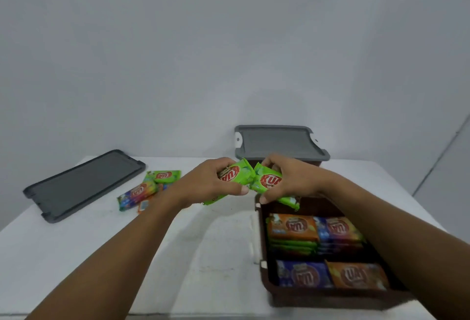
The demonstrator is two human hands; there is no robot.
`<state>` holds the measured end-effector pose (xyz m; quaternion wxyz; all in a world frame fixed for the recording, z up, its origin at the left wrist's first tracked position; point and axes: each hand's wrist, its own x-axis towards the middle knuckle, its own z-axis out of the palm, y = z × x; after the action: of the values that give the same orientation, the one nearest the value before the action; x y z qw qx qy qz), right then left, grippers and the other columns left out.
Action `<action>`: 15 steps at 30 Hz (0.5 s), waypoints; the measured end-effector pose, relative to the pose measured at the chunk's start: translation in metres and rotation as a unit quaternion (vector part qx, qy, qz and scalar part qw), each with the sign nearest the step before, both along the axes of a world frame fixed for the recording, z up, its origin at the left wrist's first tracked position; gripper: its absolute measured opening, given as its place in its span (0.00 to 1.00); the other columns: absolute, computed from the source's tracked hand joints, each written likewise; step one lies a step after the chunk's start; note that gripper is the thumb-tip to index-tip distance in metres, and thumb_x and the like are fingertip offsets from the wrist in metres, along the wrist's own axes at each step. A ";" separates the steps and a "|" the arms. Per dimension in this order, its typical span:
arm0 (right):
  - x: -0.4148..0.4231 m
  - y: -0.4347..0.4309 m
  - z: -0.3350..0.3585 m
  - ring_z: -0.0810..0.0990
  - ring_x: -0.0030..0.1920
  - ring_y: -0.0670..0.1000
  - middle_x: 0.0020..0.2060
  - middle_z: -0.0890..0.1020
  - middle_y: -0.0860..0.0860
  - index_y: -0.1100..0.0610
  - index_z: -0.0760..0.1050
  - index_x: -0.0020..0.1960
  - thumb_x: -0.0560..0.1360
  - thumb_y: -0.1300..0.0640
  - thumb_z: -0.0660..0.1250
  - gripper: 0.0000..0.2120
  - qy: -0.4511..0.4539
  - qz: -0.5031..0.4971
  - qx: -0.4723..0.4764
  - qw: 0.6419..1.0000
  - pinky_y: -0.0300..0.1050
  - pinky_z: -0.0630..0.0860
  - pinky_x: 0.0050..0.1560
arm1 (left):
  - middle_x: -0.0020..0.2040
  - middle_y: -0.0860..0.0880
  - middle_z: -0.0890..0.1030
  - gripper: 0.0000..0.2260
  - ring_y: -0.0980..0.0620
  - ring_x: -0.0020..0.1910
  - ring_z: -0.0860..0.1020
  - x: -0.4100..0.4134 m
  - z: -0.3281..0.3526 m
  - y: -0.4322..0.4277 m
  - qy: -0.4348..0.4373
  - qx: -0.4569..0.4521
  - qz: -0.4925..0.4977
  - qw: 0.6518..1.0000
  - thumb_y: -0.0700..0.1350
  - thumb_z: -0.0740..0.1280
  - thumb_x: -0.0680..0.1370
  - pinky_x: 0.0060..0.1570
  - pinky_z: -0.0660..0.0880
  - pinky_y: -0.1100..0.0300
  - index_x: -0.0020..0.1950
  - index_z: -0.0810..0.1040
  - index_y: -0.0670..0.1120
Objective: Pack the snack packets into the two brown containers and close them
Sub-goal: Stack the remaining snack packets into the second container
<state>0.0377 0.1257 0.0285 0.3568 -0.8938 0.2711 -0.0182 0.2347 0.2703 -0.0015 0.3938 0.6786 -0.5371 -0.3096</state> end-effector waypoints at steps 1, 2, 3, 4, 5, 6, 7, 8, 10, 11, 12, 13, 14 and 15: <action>-0.014 -0.003 0.001 0.83 0.41 0.43 0.47 0.83 0.47 0.48 0.74 0.56 0.62 0.50 0.84 0.28 0.010 0.002 -0.013 1.000 0.38 0.78 0.39 | 0.39 0.55 0.82 0.15 0.59 0.34 0.78 -0.013 0.001 -0.003 -0.018 0.003 -0.011 1.000 0.52 0.81 0.69 0.32 0.73 0.63 0.52 0.82 0.52; -0.027 -0.005 0.003 0.84 0.42 0.43 0.47 0.84 0.46 0.47 0.75 0.56 0.62 0.50 0.84 0.27 0.016 0.007 -0.022 1.000 0.39 0.79 0.41 | 0.39 0.55 0.82 0.15 0.59 0.35 0.79 -0.024 0.003 -0.005 -0.037 0.008 -0.020 0.999 0.52 0.81 0.68 0.34 0.75 0.62 0.51 0.82 0.53; -0.041 -0.008 0.004 0.84 0.42 0.43 0.46 0.84 0.46 0.46 0.75 0.56 0.63 0.49 0.83 0.26 0.022 0.012 -0.024 0.999 0.40 0.79 0.42 | 0.41 0.54 0.83 0.15 0.57 0.37 0.81 -0.035 0.003 -0.007 -0.057 0.013 -0.029 0.998 0.53 0.81 0.67 0.36 0.77 0.59 0.50 0.82 0.54; -0.053 -0.010 0.004 0.84 0.42 0.42 0.46 0.85 0.45 0.45 0.76 0.56 0.63 0.50 0.83 0.25 0.027 0.017 -0.023 0.999 0.41 0.80 0.44 | 0.42 0.54 0.83 0.16 0.55 0.39 0.82 -0.045 0.003 -0.009 -0.072 0.020 -0.038 0.996 0.54 0.81 0.66 0.39 0.79 0.56 0.50 0.82 0.55; -0.063 -0.012 0.005 0.85 0.42 0.42 0.47 0.85 0.45 0.45 0.76 0.57 0.63 0.50 0.82 0.25 0.036 0.022 -0.023 0.999 0.42 0.81 0.46 | 0.44 0.53 0.84 0.16 0.53 0.42 0.83 -0.054 0.003 -0.011 -0.083 0.028 -0.048 0.995 0.53 0.81 0.66 0.42 0.80 0.53 0.50 0.82 0.55; -0.075 -0.014 0.004 0.85 0.43 0.43 0.47 0.85 0.44 0.44 0.77 0.57 0.63 0.50 0.82 0.25 0.045 0.025 -0.025 0.998 0.44 0.82 0.48 | 0.45 0.52 0.84 0.16 0.52 0.44 0.84 -0.064 0.003 -0.013 -0.087 0.037 -0.060 0.994 0.52 0.81 0.67 0.45 0.81 0.51 0.51 0.81 0.54; -0.084 -0.017 0.003 0.85 0.44 0.43 0.47 0.86 0.44 0.44 0.77 0.58 0.63 0.50 0.82 0.25 0.053 0.030 -0.028 0.998 0.45 0.83 0.49 | 0.47 0.52 0.85 0.17 0.51 0.45 0.84 -0.074 0.003 -0.015 -0.091 0.047 -0.072 0.992 0.50 0.81 0.68 0.47 0.81 0.50 0.53 0.81 0.53; -0.094 -0.019 0.001 0.86 0.44 0.43 0.47 0.86 0.44 0.44 0.78 0.57 0.63 0.50 0.82 0.25 0.063 0.038 -0.029 0.997 0.46 0.83 0.49 | 0.47 0.52 0.85 0.17 0.52 0.46 0.84 -0.084 0.004 -0.016 -0.099 0.056 -0.087 0.990 0.49 0.81 0.68 0.47 0.81 0.51 0.53 0.81 0.52; -0.109 -0.023 -0.002 0.86 0.44 0.43 0.47 0.86 0.43 0.44 0.79 0.57 0.64 0.51 0.81 0.23 0.089 0.060 -0.030 0.994 0.45 0.83 0.50 | 0.48 0.54 0.85 0.17 0.56 0.45 0.84 -0.100 0.005 -0.019 -0.130 0.077 -0.116 0.982 0.50 0.81 0.68 0.47 0.82 0.54 0.53 0.81 0.52; -0.116 -0.024 -0.003 0.85 0.44 0.43 0.47 0.86 0.43 0.44 0.79 0.57 0.65 0.51 0.81 0.22 0.106 0.071 -0.032 0.991 0.45 0.82 0.50 | 0.48 0.55 0.85 0.17 0.57 0.45 0.84 -0.109 0.005 -0.022 -0.149 0.089 -0.130 0.976 0.51 0.81 0.68 0.47 0.83 0.56 0.53 0.81 0.52; -0.122 -0.025 -0.005 0.85 0.45 0.42 0.47 0.86 0.42 0.44 0.79 0.57 0.65 0.50 0.81 0.23 0.124 0.081 -0.034 0.988 0.44 0.82 0.51 | 0.48 0.55 0.85 0.17 0.57 0.45 0.83 -0.116 0.004 -0.025 -0.170 0.103 -0.144 0.969 0.53 0.81 0.68 0.46 0.83 0.57 0.53 0.81 0.53; -0.128 -0.025 -0.007 0.84 0.45 0.42 0.48 0.86 0.42 0.43 0.79 0.58 0.64 0.48 0.81 0.24 0.141 0.087 -0.035 0.986 0.44 0.82 0.51 | 0.48 0.56 0.84 0.17 0.57 0.45 0.83 -0.124 0.001 -0.027 -0.192 0.117 -0.159 0.961 0.55 0.80 0.68 0.45 0.82 0.58 0.52 0.81 0.53; -0.133 -0.025 -0.010 0.84 0.46 0.42 0.48 0.85 0.42 0.43 0.79 0.59 0.64 0.47 0.81 0.25 0.156 0.092 -0.038 0.983 0.43 0.82 0.51 | 0.47 0.56 0.84 0.17 0.57 0.45 0.83 -0.129 -0.001 -0.030 -0.210 0.132 -0.174 0.953 0.57 0.80 0.68 0.44 0.82 0.59 0.52 0.80 0.54; -0.136 -0.024 -0.013 0.83 0.46 0.42 0.48 0.84 0.42 0.42 0.78 0.59 0.64 0.46 0.81 0.25 0.170 0.098 -0.045 0.980 0.43 0.82 0.51 | 0.47 0.56 0.84 0.17 0.57 0.44 0.83 -0.135 -0.005 -0.032 -0.221 0.148 -0.192 0.945 0.58 0.79 0.68 0.44 0.82 0.60 0.52 0.80 0.54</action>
<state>-0.0987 0.1017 0.0157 0.2650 -0.9213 0.2376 0.1565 0.0996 0.2386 -0.0063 0.0939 0.6649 -0.6786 -0.2977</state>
